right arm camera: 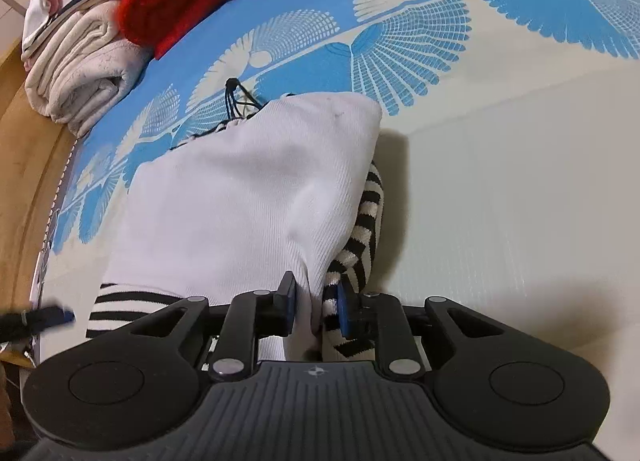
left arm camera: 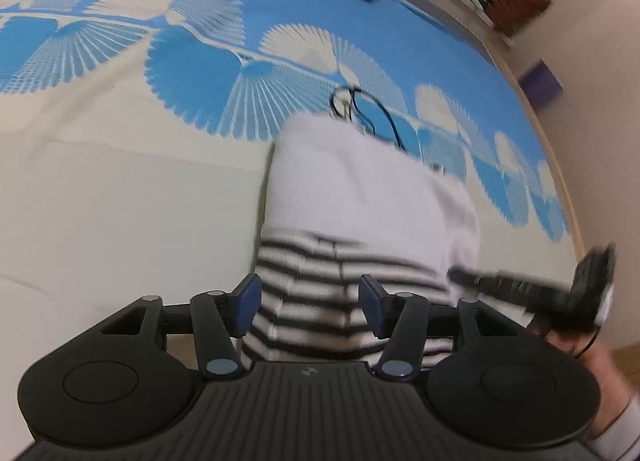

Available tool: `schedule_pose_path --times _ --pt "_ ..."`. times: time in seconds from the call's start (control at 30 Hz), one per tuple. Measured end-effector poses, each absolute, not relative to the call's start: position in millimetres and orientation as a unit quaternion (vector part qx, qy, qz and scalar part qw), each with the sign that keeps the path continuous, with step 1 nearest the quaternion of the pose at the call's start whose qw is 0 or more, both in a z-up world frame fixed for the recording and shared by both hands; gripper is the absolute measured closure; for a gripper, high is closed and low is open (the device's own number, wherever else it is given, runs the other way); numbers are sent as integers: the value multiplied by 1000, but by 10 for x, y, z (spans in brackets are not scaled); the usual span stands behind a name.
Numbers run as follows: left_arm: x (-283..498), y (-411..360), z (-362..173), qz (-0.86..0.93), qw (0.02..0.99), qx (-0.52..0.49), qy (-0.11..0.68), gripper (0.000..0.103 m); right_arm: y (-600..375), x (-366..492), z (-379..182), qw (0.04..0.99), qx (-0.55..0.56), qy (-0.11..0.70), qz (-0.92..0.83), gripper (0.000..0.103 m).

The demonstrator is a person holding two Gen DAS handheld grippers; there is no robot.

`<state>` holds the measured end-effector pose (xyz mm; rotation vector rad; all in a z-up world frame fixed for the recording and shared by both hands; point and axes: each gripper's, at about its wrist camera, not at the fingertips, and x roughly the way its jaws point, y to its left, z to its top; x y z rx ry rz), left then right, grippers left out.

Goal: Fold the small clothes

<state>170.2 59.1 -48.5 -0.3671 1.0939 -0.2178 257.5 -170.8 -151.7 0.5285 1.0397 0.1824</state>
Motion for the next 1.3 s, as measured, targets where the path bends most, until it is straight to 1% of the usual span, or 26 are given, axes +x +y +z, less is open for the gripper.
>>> schedule_pose_path --times 0.03,0.07,0.1,0.13,0.17,0.27,0.3,0.33,0.4,0.43,0.47,0.5,0.57,0.63,0.7,0.77,0.9,0.93,0.97,1.03,1.1,1.17,1.23,1.3 --pt "1682 571 -604 -101 833 -169 518 40 -1716 2562 -1503 831 250 490 81 76" --pt "1649 557 -761 -98 829 -164 526 35 -1738 2537 -1489 832 252 488 75 72" --pt "1642 562 -914 -91 823 -165 536 22 -1754 2503 -1466 833 256 485 68 72" --pt "1666 602 -1029 -73 808 -177 558 17 -1771 2463 -1440 834 263 481 66 71" --pt "1688 662 -1055 -73 798 -202 563 18 -1802 2432 -1428 833 269 479 70 69" --pt "1716 706 -1040 -91 796 -215 558 21 -1815 2352 -1404 823 269 489 104 52" --pt "1708 701 -1069 -92 792 -219 562 22 -1783 2330 -1436 818 254 503 115 49" --pt "1699 705 -1097 -94 785 -235 566 29 -1749 2324 -1490 812 237 519 120 47" --pt "1709 715 -1120 -104 772 -267 567 37 -1681 2289 -1591 803 201 547 126 47" --pt "1699 697 -1112 -109 774 -265 565 41 -1665 2271 -1613 802 189 552 125 57" --pt "1741 691 -1080 -112 775 -263 564 44 -1673 2264 -1610 805 185 550 126 89" --pt "1735 681 -1063 -115 776 -262 562 49 -1710 2267 -1579 807 190 544 128 95" --pt "1745 690 -1056 -121 776 -269 558 53 -1866 2269 -1449 818 225 516 116 97" --pt "1727 687 -1037 -118 779 -269 555 55 -2047 2274 -1319 828 261 487 100 97" --pt "1714 608 -1013 -112 794 -230 552 55 -2116 2280 -1279 830 266 480 97 97" --pt "1695 531 -992 -105 807 -194 548 54 -2027 2307 -1351 828 231 500 103 97" --pt "1643 559 -943 -95 813 -186 543 49 -1821 2306 -1549 814 147 554 93 94" --pt "1631 556 -934 -96 815 -179 543 46 -1796 2301 -1572 813 133 559 93 91" --pt "1617 548 -930 -97 817 -170 543 44 -1777 2293 -1584 813 121 562 90 81" --pt "1578 508 -897 -95 826 -143 537 38 -1793 2271 -1582 817 104 562 77 71" --pt "1510 432 -807 -91 842 -101 522 36 -1849 2229 -1541 821 104 559 59 71" --pt "1398 323 -662 -74 864 -44 496 35 -1857 2133 -1409 841 69 535 24 71" --pt "1251 210 -540 -47 879 2 474 30 -1857 2014 -1179 871 31 491 2 71" --pt "1101 126 -440 -44 888 17 457 25 -1893 1865 -912 898 29 439 -14 69"
